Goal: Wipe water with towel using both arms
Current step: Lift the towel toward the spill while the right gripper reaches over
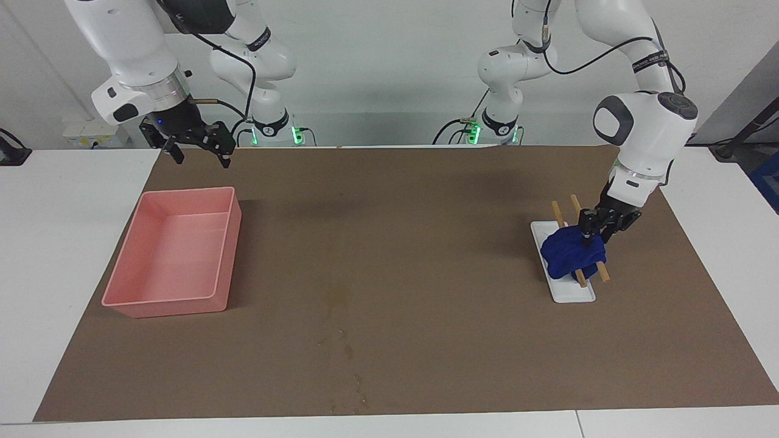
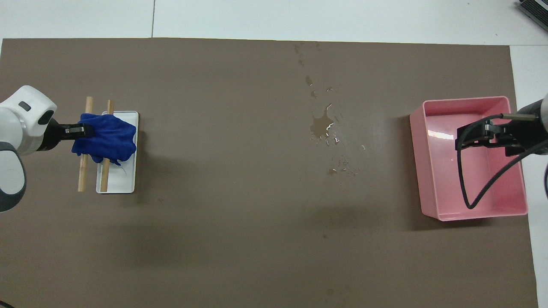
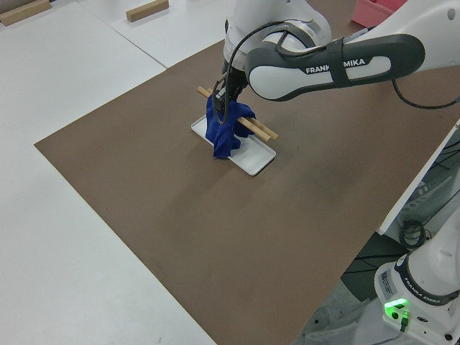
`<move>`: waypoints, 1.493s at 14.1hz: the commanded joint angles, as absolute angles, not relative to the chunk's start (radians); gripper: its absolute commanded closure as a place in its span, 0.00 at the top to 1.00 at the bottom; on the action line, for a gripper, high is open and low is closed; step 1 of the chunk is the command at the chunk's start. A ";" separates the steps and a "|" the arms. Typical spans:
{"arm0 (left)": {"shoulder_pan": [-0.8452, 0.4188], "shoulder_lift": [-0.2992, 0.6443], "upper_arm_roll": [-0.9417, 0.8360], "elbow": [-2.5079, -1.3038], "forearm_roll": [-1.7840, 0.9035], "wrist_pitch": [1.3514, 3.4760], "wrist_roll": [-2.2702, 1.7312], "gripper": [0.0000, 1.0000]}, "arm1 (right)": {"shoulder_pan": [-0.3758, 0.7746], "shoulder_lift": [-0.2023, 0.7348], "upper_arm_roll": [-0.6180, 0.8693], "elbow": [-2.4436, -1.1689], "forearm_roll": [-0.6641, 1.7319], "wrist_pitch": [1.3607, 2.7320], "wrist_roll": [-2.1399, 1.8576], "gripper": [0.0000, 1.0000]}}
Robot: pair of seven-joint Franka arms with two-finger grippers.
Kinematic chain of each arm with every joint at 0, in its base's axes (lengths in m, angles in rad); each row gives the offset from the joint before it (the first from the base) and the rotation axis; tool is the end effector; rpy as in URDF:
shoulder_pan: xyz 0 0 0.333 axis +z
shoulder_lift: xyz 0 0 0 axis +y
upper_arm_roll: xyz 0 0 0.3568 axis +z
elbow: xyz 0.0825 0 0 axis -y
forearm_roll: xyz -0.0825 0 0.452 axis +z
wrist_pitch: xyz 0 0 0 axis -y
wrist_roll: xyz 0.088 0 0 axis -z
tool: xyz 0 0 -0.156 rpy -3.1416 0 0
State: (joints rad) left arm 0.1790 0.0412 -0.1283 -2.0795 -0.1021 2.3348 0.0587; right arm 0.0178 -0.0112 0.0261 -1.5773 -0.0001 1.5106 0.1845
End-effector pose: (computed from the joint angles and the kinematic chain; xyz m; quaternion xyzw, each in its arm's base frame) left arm 0.6443 0.0278 0.3870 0.9930 0.0275 0.1090 0.0371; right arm 0.6087 0.0268 0.6147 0.9971 -0.0702 -0.0275 0.0034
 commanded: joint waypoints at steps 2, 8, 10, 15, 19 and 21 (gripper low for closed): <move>0.183 0.035 -0.130 -2.066 -0.100 2.318 0.055 0.02 | 0.009 -0.011 0.026 -1.575 0.023 1.503 0.158 1.00; 0.181 0.032 -0.130 -2.019 -0.098 2.268 0.048 0.00 | 0.009 -0.011 0.026 -1.575 0.023 1.503 0.158 1.00; 0.178 0.020 -0.146 -1.959 -0.098 2.176 -0.015 0.00 | 0.009 -0.011 0.026 -1.575 0.023 1.503 0.158 1.00; 0.102 -0.032 -0.190 -1.841 -0.228 1.996 -0.352 0.00 | 0.009 -0.011 0.026 -1.575 0.023 1.503 0.158 1.00; 0.017 -0.035 -0.262 -1.737 -0.327 1.916 -0.951 0.00 | 0.008 -0.011 0.026 -1.575 0.023 1.503 0.158 1.00; 0.005 -0.034 -0.331 -1.703 -0.386 1.928 -1.235 0.00 | 0.008 -0.011 0.026 -1.575 0.023 1.503 0.158 1.00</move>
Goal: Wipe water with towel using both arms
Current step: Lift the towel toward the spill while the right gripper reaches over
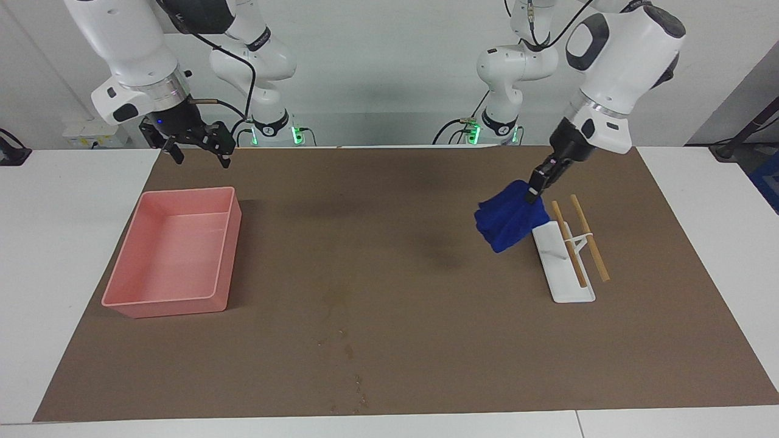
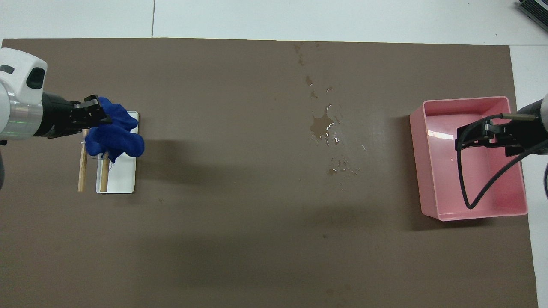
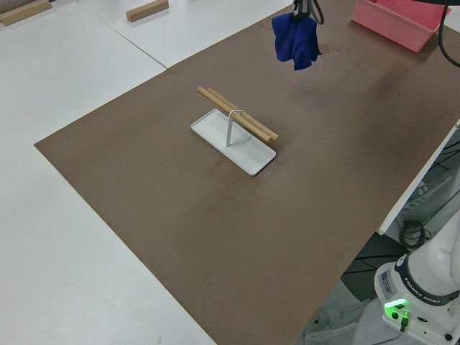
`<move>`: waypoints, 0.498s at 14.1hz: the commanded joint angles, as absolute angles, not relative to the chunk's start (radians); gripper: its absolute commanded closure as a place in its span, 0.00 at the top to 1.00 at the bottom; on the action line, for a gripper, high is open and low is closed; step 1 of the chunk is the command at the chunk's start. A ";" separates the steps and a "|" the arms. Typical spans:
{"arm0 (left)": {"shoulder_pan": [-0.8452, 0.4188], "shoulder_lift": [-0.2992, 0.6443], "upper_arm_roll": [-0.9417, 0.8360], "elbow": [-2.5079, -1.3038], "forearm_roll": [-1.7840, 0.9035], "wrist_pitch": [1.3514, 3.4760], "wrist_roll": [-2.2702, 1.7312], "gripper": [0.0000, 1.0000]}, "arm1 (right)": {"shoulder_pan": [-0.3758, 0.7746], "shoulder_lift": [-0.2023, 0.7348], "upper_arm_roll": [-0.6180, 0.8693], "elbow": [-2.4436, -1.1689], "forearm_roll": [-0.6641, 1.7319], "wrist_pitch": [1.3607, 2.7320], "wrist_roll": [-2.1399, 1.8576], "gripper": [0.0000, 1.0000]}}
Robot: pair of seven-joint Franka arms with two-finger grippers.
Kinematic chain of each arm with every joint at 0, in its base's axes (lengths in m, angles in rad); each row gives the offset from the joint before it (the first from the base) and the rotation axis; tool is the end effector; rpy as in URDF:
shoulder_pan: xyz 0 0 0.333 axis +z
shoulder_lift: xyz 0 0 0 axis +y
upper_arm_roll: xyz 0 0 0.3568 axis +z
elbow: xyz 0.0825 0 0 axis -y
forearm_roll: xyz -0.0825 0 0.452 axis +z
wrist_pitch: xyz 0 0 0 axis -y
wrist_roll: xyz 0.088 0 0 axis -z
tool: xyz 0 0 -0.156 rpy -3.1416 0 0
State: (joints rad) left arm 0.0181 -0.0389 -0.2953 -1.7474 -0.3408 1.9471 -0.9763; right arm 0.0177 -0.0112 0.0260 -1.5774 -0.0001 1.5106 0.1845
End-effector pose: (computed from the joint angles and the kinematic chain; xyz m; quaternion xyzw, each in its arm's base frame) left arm 0.6154 -0.2171 0.5865 0.9057 0.3756 0.0016 0.1968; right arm 0.6087 0.0267 0.6146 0.9971 -0.0703 -0.0276 0.0034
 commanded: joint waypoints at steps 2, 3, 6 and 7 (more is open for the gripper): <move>0.003 -0.025 -0.400 -1.666 -0.469 1.945 -1.527 0.00 | 0.008 -0.011 0.026 -1.575 0.023 1.503 0.156 1.00; 0.005 -0.023 -0.428 -1.663 -0.494 1.965 -1.645 0.00 | 0.003 -0.011 0.025 -1.575 0.023 1.503 0.158 1.00; 0.003 -0.018 -0.497 -1.666 -0.526 2.090 -1.923 0.00 | 0.014 -0.017 0.032 -1.591 0.023 1.517 0.167 0.98; 0.002 -0.015 -0.517 -1.666 -0.526 2.132 -1.995 0.00 | 0.014 -0.014 0.040 -1.586 0.026 1.526 0.204 0.96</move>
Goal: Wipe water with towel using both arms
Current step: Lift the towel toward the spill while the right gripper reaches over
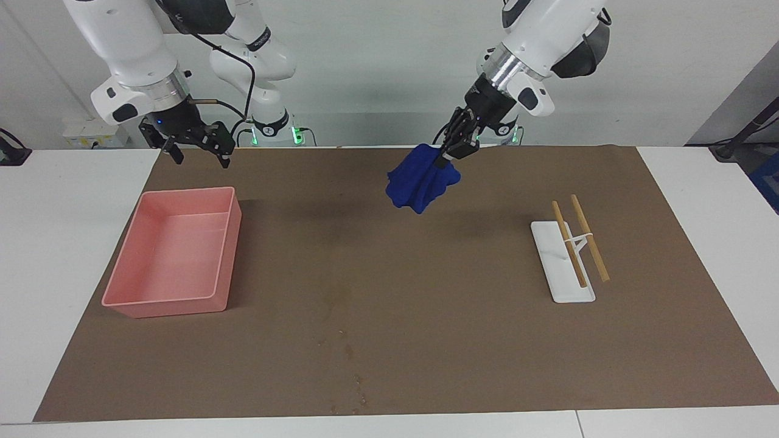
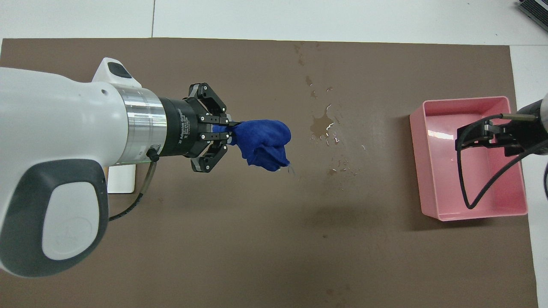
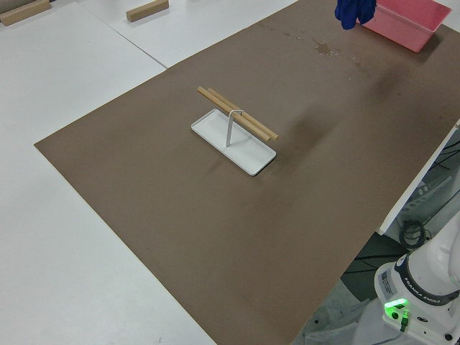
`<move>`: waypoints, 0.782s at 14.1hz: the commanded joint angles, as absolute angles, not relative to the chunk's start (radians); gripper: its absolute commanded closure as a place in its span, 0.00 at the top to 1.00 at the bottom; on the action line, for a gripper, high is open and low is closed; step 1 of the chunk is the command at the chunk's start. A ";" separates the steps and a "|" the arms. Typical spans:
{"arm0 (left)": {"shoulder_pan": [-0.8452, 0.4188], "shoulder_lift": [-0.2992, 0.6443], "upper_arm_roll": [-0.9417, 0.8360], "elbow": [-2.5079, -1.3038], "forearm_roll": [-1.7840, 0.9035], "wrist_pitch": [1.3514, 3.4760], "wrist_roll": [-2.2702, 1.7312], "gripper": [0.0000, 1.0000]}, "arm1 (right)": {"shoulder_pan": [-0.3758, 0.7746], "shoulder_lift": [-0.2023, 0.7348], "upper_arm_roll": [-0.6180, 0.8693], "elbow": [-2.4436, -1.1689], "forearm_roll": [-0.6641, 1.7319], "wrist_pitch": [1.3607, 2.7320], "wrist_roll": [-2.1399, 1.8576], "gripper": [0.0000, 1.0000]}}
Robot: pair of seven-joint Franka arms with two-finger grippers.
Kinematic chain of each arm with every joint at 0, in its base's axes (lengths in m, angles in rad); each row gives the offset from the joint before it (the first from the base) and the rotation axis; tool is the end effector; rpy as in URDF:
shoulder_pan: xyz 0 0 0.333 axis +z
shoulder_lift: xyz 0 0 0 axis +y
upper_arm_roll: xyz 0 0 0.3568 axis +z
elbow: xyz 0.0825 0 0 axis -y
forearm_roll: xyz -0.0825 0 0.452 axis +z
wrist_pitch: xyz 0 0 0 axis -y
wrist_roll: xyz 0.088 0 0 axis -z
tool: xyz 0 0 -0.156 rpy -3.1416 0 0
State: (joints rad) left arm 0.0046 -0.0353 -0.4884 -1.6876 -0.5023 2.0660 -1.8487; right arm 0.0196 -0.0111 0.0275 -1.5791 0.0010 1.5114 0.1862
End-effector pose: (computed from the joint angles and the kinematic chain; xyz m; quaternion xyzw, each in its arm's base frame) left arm 0.5718 -0.3579 0.6386 0.6935 0.6534 -0.1339 0.2723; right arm 0.6087 0.0289 0.6137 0.9972 -0.0695 -0.0281 0.0030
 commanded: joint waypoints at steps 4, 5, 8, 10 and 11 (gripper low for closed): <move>-0.101 -0.015 -0.528 -1.677 -0.526 2.255 -2.143 0.00 | 0.017 -0.009 0.083 -1.588 0.115 1.594 0.510 0.96; -0.119 -0.015 -0.528 -1.683 -0.526 2.281 -2.161 0.00 | 0.032 -0.006 0.084 -1.586 0.136 1.598 0.587 0.96; -0.144 -0.014 -0.528 -1.687 -0.525 2.322 -2.192 0.00 | 0.078 0.003 0.086 -1.582 0.181 1.632 0.821 0.96; -0.149 -0.014 -0.529 -1.687 -0.526 2.330 -2.194 0.00 | 0.083 0.003 0.086 -1.582 0.259 1.650 1.002 0.96; -0.153 -0.014 -0.528 -1.687 -0.526 2.330 -2.195 0.00 | 0.083 0.003 0.086 -1.583 0.297 1.664 1.111 0.96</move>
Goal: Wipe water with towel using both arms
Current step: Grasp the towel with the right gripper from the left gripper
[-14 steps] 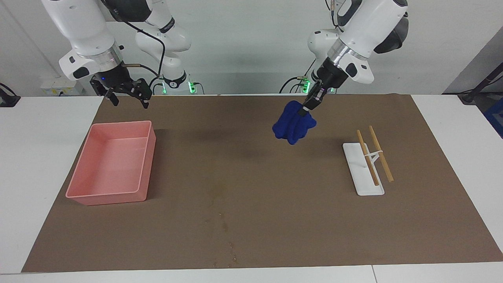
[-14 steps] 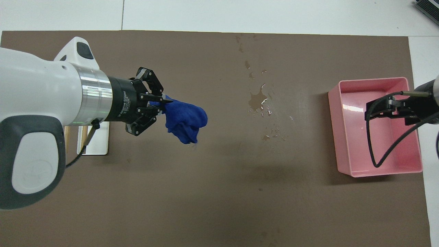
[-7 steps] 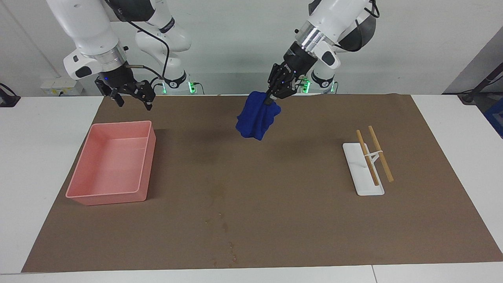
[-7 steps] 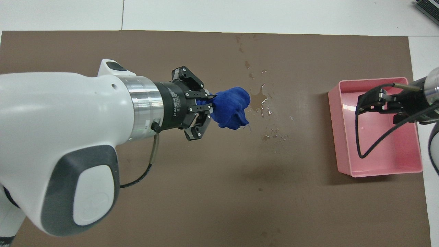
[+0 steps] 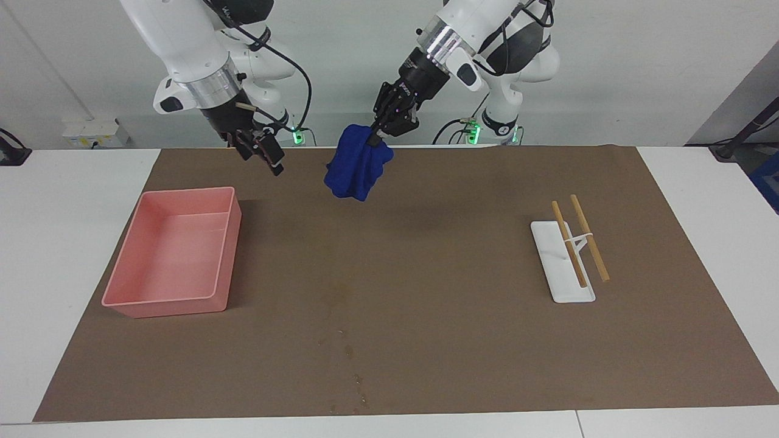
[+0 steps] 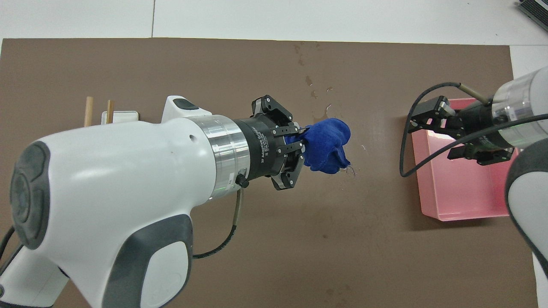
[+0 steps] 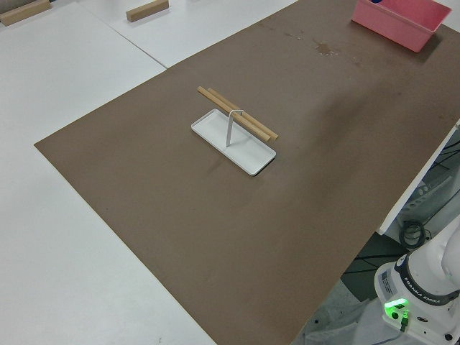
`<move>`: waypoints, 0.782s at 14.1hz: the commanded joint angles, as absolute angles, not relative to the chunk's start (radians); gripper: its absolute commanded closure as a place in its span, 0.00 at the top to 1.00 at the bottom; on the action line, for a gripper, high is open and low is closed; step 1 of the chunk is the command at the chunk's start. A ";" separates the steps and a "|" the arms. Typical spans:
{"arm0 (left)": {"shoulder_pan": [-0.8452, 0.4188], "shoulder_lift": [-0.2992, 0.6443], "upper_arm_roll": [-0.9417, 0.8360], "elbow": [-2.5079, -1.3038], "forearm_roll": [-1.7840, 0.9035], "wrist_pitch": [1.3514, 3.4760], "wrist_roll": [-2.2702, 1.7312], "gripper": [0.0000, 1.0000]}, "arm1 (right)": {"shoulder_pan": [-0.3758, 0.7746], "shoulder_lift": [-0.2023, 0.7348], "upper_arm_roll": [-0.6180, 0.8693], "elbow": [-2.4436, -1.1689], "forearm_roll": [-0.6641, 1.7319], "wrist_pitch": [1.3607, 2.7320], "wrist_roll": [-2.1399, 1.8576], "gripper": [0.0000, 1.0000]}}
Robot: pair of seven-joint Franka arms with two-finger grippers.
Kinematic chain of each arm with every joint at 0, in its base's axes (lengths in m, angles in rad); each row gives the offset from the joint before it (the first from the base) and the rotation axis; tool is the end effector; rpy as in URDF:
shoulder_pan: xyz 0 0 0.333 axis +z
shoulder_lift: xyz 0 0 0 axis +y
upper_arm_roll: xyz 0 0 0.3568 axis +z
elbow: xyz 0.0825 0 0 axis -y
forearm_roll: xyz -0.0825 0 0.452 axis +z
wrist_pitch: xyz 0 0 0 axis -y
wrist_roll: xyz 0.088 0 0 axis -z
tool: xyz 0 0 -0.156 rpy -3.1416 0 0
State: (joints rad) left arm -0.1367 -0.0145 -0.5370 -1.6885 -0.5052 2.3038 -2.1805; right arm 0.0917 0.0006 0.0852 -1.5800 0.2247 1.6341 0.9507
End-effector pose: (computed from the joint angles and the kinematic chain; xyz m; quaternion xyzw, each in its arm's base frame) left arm 0.5282 -0.4600 0.6577 0.6035 0.7040 -0.1797 0.3285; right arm 0.6160 0.1441 0.6205 -0.9184 0.3786 0.0374 0.1089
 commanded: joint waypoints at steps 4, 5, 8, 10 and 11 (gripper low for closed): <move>-0.173 -0.015 -0.528 -1.693 -0.525 2.342 -2.195 0.00 | 0.113 0.003 0.087 -1.595 0.399 1.689 1.353 0.96; -0.184 -0.015 -0.528 -1.694 -0.526 2.364 -2.200 0.00 | 0.118 0.002 0.087 -1.607 0.402 1.710 1.397 0.96; -0.212 -0.014 -0.528 -1.697 -0.525 2.425 -2.229 0.00 | 0.161 -0.003 0.089 -1.632 0.460 1.733 1.434 0.96; -0.228 -0.014 -0.528 -1.700 -0.525 2.437 -2.230 0.00 | 0.169 -0.023 0.090 -1.676 0.471 1.750 1.469 0.96; -0.232 -0.014 -0.528 -1.707 -0.525 2.437 -2.235 0.00 | 0.173 -0.029 0.091 -1.689 0.474 1.755 1.483 0.95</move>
State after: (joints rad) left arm -0.2073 -0.0121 -0.5383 -1.6938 -0.5053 2.4030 -2.2199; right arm 0.1775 0.0060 0.0871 -1.6288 0.4468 1.7228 1.4561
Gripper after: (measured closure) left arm 0.881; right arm 0.040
